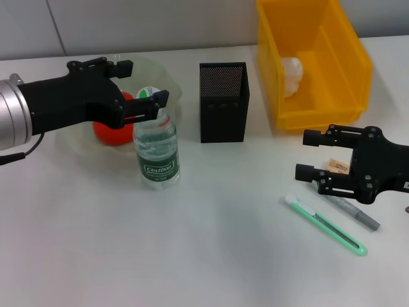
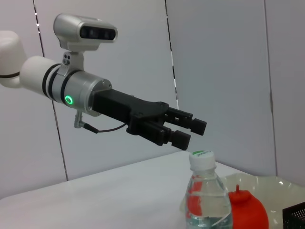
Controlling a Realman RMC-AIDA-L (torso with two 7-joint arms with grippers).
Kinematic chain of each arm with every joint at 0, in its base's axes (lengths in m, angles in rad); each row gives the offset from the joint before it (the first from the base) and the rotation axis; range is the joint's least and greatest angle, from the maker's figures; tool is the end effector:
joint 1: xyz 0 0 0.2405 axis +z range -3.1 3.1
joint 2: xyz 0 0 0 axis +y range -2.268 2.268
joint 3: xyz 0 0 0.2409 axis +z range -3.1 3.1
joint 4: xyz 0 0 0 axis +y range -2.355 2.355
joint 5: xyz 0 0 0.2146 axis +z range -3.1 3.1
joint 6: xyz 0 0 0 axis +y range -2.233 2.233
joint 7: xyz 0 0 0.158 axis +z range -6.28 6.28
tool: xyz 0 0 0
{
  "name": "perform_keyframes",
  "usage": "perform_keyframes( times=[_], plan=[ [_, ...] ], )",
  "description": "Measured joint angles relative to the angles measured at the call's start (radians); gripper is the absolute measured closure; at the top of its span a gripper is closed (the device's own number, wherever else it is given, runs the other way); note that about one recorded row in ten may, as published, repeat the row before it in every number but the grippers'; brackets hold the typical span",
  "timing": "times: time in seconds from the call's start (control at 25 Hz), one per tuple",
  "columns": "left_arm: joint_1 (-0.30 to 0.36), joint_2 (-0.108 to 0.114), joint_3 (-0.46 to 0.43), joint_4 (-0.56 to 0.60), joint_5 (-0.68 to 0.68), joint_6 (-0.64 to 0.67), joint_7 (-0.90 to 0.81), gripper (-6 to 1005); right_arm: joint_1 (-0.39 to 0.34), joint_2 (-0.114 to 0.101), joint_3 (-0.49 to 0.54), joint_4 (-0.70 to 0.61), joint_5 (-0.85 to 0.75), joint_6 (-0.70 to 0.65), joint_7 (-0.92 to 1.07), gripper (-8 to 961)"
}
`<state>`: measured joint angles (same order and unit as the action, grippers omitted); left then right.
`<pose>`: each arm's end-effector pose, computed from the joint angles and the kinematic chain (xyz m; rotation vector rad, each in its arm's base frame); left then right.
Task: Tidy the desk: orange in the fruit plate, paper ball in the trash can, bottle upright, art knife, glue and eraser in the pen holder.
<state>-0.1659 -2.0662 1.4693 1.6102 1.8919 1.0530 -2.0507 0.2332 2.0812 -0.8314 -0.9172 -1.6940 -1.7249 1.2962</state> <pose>-0.1393 0.3335 0.0231 -2.5187 -0.4644 -0.4748 0.2580 0.2745 0.0409 -2.6229 0.3981 0.8780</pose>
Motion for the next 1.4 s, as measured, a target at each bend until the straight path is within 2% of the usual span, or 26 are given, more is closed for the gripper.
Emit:
perform_keyframes(
  times=[0.2,0.36,0.68,0.72,1.08,1.4],
  plan=[
    [-0.008,0.000,-0.005,0.000,-0.033,0.037,0.030,200,0.000,-0.001,0.000,0.000,-0.001,0.008,0.000,306],
    [-0.008,0.000,-0.030,-0.009,-0.117,0.077,0.098,199,-0.003,-0.001,0.000,0.000,-0.001,0.010,0.000,306],
    [-0.025,0.001,-0.103,-0.068,-0.254,0.212,0.185,198,-0.009,-0.002,0.000,0.006,-0.001,0.019,-0.004,306],
    [-0.036,0.001,-0.124,-0.089,-0.274,0.263,0.202,198,-0.009,-0.002,0.000,0.006,-0.001,0.021,-0.003,306],
    [-0.073,0.002,-0.143,-0.164,-0.272,0.346,0.206,197,-0.009,-0.004,0.009,0.008,-0.001,0.024,-0.002,304],
    [-0.119,0.003,-0.146,-0.292,-0.269,0.395,0.263,196,-0.010,-0.010,0.014,-0.034,-0.038,0.051,0.072,304]
  ],
)
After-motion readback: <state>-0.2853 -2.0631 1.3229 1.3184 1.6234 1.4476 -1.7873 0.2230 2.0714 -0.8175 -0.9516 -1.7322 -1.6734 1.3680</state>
